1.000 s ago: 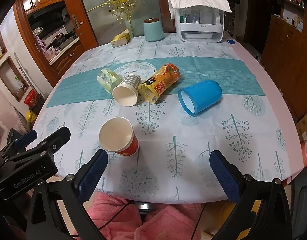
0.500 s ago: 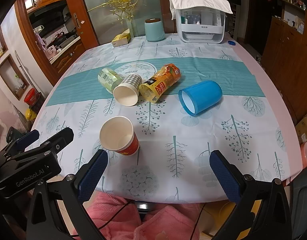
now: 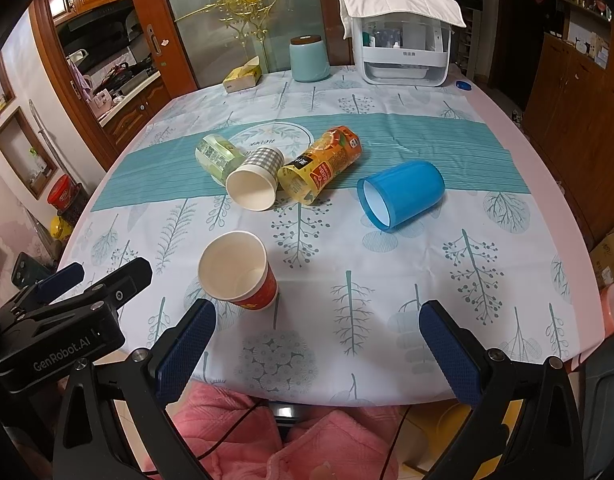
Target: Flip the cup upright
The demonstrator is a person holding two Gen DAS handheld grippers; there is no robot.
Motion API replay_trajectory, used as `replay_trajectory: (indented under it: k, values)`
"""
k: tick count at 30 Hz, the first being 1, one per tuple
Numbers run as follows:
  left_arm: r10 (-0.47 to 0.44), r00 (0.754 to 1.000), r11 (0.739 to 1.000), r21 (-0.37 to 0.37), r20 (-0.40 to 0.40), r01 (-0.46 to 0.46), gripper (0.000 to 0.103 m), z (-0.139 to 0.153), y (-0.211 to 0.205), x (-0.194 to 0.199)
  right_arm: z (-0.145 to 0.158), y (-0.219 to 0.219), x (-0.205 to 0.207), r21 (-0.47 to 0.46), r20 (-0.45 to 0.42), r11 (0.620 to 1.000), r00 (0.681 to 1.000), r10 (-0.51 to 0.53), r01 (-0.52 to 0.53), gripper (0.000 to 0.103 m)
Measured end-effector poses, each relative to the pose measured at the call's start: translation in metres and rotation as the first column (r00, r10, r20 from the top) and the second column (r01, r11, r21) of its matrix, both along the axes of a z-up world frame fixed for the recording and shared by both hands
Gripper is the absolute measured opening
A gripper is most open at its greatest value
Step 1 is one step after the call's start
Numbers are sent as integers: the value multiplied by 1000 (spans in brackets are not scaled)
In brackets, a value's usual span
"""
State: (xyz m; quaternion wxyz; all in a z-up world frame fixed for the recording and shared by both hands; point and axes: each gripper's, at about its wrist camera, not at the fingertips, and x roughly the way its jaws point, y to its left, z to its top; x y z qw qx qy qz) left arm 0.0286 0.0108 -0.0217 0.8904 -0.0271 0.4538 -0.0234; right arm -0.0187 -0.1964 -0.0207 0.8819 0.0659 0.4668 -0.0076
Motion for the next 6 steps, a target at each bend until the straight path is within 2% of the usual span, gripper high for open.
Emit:
replay_trajectory:
  k: [6]
  values:
    - [4,1000,1000,-4,-8,-4,103,-2,2,2,0,0,0,1,-1,1000,1000,1,-1,103]
